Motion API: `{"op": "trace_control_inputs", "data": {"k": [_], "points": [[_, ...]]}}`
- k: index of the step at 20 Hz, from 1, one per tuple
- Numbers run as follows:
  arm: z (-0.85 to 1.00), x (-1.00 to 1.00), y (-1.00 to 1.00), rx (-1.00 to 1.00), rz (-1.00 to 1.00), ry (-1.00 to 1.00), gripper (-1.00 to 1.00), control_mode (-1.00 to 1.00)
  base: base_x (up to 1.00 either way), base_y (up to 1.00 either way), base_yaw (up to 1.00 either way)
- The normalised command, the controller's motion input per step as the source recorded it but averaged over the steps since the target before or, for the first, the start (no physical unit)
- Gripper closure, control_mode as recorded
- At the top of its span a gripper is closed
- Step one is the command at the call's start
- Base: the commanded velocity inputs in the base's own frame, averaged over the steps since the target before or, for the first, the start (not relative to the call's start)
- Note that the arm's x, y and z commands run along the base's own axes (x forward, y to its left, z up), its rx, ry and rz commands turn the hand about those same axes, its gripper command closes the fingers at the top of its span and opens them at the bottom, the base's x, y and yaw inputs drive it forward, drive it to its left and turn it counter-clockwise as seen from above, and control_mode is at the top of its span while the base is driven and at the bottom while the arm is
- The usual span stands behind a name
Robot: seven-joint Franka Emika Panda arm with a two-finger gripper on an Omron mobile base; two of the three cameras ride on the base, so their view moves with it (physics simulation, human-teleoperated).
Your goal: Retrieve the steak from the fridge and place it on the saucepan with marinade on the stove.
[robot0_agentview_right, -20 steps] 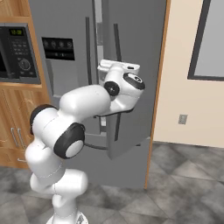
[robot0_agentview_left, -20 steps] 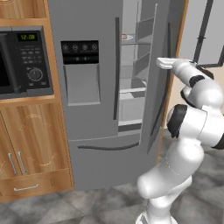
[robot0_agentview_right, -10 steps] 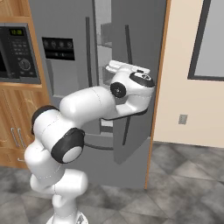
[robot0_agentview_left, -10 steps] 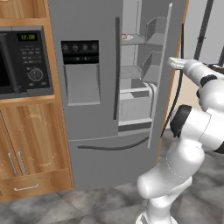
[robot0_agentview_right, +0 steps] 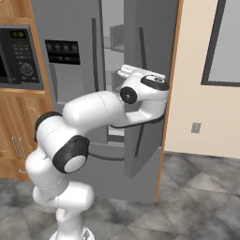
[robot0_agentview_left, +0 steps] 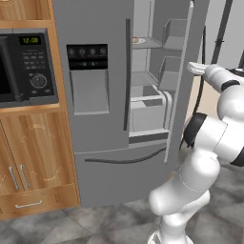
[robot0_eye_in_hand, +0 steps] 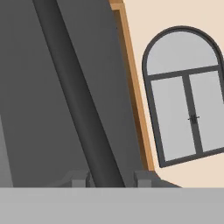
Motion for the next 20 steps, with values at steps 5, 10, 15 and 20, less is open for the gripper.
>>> {"op": "trace_control_inputs", "data": {"k": [5,10,15,20], "points": [[0.00,0.00,0.00,0.00,0.00,0.00,-1.00,-1.00,0.00,0.00,0.00],[0.00,0.00,0.00,0.00,0.00,0.00,-1.00,-1.00,0.00,0.00,0.00],[0.00,0.00,0.00,0.00,0.00,0.00,-1.00,-1.00,0.00,0.00,0.00],[0.01,-0.35,0.00,0.00,0.00,0.00,-1.00,-1.00,0.00,0.00,0.00]]}}
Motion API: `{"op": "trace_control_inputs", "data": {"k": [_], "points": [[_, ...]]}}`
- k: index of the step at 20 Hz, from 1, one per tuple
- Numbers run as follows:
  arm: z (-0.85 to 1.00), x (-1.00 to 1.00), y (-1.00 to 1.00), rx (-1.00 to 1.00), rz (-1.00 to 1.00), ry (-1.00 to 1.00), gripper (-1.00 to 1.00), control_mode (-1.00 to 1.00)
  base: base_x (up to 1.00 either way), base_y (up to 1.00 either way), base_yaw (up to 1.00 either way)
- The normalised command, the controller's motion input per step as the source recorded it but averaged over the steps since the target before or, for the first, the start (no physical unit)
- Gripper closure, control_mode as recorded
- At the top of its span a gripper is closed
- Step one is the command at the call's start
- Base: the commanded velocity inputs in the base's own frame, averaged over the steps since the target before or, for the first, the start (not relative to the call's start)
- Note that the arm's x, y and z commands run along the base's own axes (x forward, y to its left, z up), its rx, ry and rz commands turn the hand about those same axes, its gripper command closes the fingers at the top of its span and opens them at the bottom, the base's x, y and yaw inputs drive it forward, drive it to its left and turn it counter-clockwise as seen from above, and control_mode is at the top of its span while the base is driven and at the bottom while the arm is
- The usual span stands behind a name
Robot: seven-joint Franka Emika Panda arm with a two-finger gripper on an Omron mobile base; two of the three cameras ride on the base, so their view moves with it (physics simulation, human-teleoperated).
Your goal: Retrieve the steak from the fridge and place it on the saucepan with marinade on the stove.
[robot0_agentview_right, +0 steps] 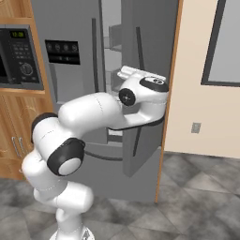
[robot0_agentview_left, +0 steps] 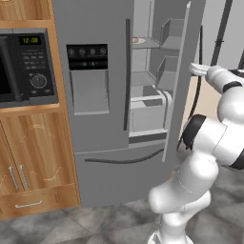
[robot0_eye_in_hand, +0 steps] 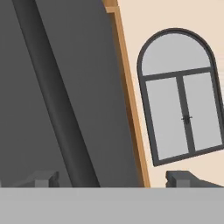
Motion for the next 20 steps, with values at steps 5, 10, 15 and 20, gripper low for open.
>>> {"op": "trace_control_inputs", "data": {"k": [5,10,15,20], "points": [[0.06,-0.74,0.27,0.00,-0.01,0.00,-1.00,-1.00,0.00,0.00,0.00],[0.18,-0.57,0.99,0.00,-0.23,0.00,-1.00,-1.00,0.00,0.00,0.00],[0.26,-0.17,1.00,0.00,-0.31,0.00,-1.00,-1.00,0.00,0.00,0.00],[0.11,-0.04,1.00,0.00,-0.33,0.00,-1.00,-1.00,0.00,0.00,0.00]]}}
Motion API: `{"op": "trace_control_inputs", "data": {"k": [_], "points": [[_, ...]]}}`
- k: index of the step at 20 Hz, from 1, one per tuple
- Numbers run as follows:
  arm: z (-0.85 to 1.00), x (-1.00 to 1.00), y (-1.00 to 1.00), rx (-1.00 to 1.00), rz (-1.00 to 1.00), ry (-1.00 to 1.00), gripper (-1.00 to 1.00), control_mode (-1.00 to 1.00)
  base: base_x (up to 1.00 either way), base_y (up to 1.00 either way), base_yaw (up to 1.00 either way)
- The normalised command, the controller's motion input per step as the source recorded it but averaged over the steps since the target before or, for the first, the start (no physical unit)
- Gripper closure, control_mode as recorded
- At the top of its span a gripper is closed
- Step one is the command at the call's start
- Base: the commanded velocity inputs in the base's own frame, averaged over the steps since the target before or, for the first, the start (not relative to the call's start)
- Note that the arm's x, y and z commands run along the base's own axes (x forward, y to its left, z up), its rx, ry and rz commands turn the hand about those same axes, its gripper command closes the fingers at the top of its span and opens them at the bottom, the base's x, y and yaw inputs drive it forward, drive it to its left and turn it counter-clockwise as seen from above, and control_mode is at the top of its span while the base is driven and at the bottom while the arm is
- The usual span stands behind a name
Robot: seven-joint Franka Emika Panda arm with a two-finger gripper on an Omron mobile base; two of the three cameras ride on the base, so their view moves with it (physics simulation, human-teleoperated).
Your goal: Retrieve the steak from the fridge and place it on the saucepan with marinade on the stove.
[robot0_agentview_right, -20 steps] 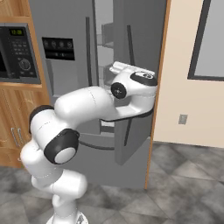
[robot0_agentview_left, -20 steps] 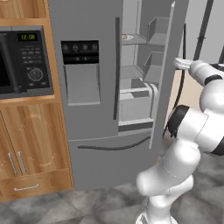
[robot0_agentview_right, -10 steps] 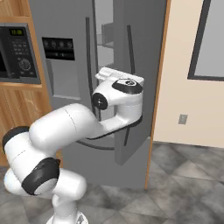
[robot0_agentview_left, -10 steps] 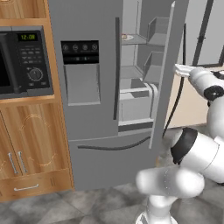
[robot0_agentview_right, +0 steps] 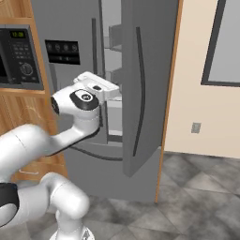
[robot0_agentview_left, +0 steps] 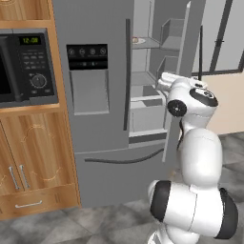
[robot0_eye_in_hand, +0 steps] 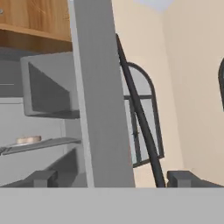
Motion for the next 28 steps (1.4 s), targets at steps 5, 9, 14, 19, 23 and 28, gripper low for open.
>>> {"op": "trace_control_inputs", "data": {"k": [5,9,14,19,23,28], "points": [[0.01,0.01,0.93,0.00,-0.40,0.00,-1.00,-1.00,0.00,0.00,0.00],[0.00,0.27,0.68,0.00,-0.47,0.00,-1.00,-1.00,0.00,0.00,0.00],[-0.15,0.60,0.18,0.00,-0.45,0.00,-1.00,-1.00,0.00,0.00,0.00],[-0.19,0.68,-0.04,-0.01,-0.25,0.00,-1.00,-1.00,0.00,0.00,0.00],[-0.48,0.36,-0.07,-0.04,-0.07,0.00,-1.00,-1.00,0.00,0.00,0.00],[-0.52,0.15,-0.20,-0.01,-0.01,0.00,-1.00,-1.00,0.00,0.00,0.00]]}}
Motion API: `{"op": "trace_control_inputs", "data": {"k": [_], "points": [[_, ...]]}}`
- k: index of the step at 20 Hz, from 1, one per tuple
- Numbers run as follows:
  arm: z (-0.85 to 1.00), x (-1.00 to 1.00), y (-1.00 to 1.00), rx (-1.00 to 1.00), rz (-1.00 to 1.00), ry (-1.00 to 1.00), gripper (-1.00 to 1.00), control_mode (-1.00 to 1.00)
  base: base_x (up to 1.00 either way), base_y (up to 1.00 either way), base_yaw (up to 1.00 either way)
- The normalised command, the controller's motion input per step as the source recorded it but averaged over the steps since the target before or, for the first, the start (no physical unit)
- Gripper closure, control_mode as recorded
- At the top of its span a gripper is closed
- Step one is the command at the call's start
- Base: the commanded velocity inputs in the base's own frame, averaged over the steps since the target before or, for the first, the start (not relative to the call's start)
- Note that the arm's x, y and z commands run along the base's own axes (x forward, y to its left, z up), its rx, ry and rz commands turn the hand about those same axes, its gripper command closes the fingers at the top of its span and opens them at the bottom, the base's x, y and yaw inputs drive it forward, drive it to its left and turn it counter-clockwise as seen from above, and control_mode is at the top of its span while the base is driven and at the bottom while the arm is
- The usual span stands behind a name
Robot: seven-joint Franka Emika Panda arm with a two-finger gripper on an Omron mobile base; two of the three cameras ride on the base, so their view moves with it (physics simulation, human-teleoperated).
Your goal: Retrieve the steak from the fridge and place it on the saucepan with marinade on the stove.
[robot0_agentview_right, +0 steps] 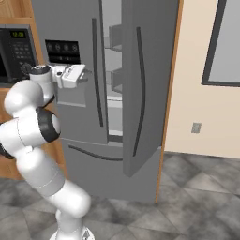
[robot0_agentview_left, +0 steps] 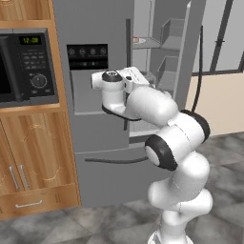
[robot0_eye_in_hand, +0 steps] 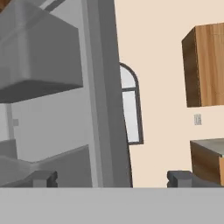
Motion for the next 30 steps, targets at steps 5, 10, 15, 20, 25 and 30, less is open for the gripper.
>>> {"op": "trace_control_inputs", "data": {"k": [5,10,15,20,25,30], "points": [[-0.31,0.27,-0.31,0.00,0.00,0.00,-1.00,-1.00,0.00,0.00,0.00],[-0.28,0.27,-0.24,0.00,0.00,0.00,-1.00,-1.00,0.00,0.00,0.00],[-0.24,0.38,-0.09,0.00,0.00,0.00,-1.00,-1.00,0.00,0.00,0.00],[-0.07,0.61,-0.01,0.00,0.00,0.00,-1.00,-1.00,0.00,0.00,0.00],[0.00,0.41,-0.11,0.00,0.00,0.00,-1.00,-1.00,0.00,0.00,0.00],[-0.02,0.23,-0.26,0.00,0.00,0.01,-1.00,-1.00,0.00,0.00,0.00]]}}
